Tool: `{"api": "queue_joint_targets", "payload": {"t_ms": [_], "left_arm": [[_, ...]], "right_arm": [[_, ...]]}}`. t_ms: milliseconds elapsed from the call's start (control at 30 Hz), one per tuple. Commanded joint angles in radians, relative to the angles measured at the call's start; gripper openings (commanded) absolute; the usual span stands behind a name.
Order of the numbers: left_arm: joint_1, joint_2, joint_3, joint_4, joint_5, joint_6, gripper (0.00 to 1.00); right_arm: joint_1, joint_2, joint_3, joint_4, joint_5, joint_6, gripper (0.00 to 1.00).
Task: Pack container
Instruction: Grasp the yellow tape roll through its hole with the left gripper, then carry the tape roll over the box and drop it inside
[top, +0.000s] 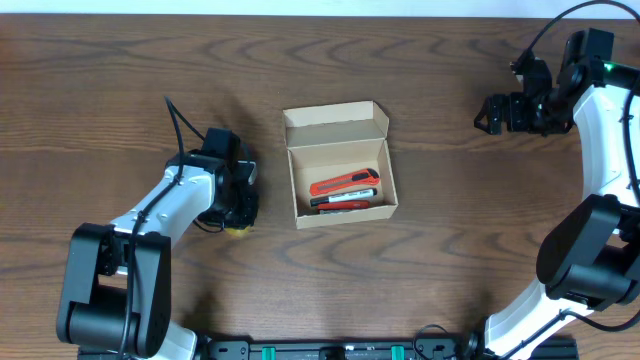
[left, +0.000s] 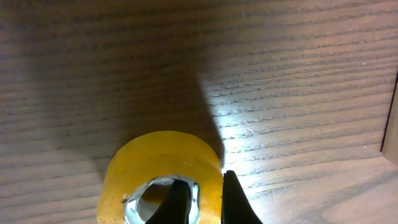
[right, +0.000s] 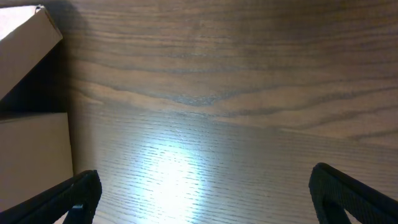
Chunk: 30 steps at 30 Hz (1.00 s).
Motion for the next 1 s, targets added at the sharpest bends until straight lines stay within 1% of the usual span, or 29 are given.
{"api": "queue_joint_targets", "payload": {"t_ms": [0,233,500,633,833,933,967], "left_arm": [[-0.003,0.017,-0.007,-0.009,-0.074,-0.005,0.06],[-0.003,0.016,-0.006,-0.021,-0.111,0.002,0.06],[-0.003,0.001,0.024,-0.045,-0.114,0.007,0.06],[-0.003,-0.025,0.085,-0.098,-0.114,0.011,0.06],[-0.004,-0.089,0.225,-0.2,-0.11,0.018,0.06],[-0.016,-0.134,0.299,-0.229,-0.069,0.079,0.06],[-0.025,-0.151,0.33,-0.237,-0.037,0.117,0.06]], "right_arm": [[0.003,-0.024,-0.006,-0.003,0.0,0.011,0.99],[0.003,-0.024,-0.006,-0.003,0.0,0.011,0.99],[0.003,-0.024,-0.006,-0.003,0.0,0.011,0.99],[0.003,-0.024,-0.006,-0.003,0.0,0.011,0.99],[0.003,-0.024,-0.006,-0.003,0.0,0.01,0.99],[0.003,-0.024,-0.006,-0.003,0.0,0.011,0.99],[0.003,-0.024,-0.006,-0.003,0.0,0.01,0.99]]}}
